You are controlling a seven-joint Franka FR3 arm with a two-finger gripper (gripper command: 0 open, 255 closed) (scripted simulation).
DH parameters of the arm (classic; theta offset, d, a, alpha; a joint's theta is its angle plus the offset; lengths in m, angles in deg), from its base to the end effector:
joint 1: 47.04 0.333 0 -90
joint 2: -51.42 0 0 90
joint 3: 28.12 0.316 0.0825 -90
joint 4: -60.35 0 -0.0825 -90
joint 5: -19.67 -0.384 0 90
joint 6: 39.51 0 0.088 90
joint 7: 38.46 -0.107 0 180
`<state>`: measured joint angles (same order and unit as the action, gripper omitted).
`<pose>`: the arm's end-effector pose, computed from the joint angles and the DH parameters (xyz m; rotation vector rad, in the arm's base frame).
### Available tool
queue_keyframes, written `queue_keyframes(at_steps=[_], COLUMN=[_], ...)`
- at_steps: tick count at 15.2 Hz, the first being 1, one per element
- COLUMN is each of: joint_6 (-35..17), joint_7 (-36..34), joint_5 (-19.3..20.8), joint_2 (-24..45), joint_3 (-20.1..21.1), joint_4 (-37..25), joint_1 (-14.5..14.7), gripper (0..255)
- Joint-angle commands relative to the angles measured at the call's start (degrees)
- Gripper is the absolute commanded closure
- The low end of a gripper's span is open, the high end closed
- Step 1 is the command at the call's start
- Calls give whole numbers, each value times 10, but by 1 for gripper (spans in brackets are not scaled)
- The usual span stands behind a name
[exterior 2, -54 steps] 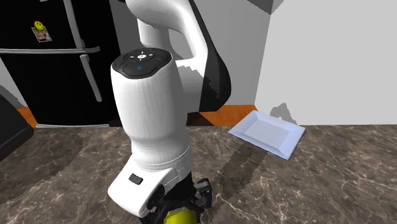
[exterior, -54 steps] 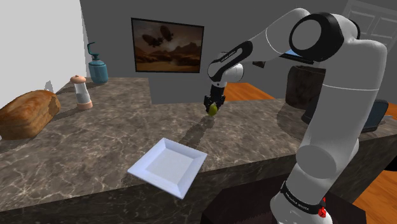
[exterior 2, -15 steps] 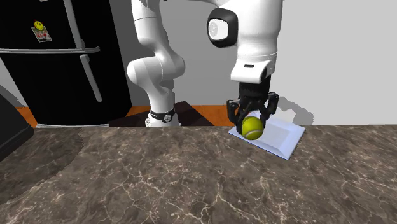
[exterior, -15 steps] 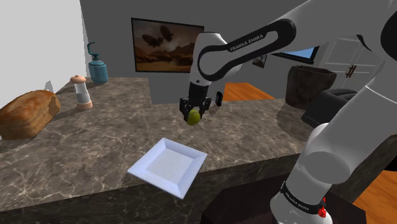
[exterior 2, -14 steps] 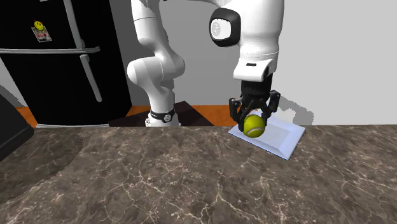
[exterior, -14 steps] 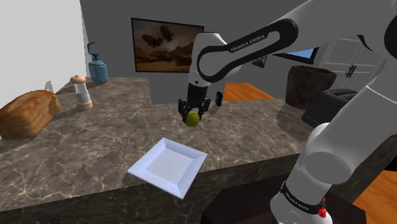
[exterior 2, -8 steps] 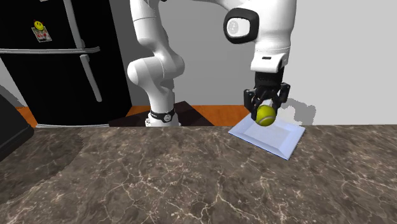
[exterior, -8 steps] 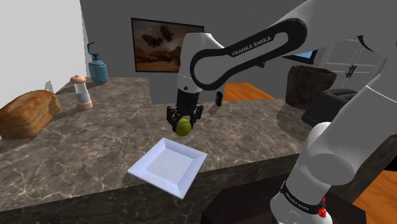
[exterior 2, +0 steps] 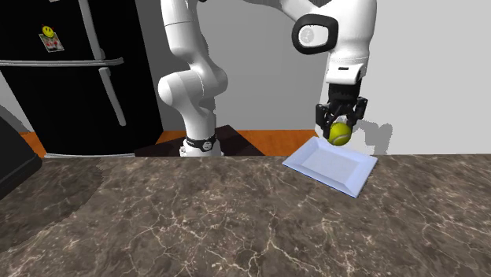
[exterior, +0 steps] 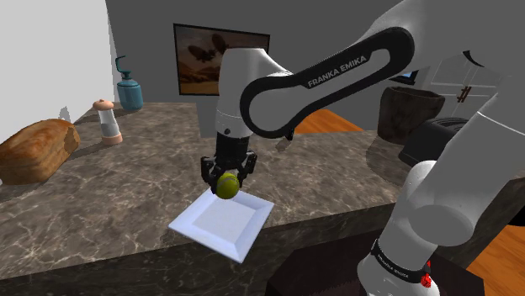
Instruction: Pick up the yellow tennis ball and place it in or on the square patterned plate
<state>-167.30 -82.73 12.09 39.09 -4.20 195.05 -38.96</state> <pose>0.4042 0.2610 0.4161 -3.0414 0.4540 -0.0769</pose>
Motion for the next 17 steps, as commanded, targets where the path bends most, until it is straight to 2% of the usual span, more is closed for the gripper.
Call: queue_keyframes(at_steps=[1,11,17], joint_6=[-15,-99,-100], joint_7=[-4,-18,-18], joint_5=[2,20,20], joint_2=[7,56,57], joint_3=[3,13,13], joint_4=[8,45,46], joint_1=[1,-2,-2], gripper=[255,255,255])
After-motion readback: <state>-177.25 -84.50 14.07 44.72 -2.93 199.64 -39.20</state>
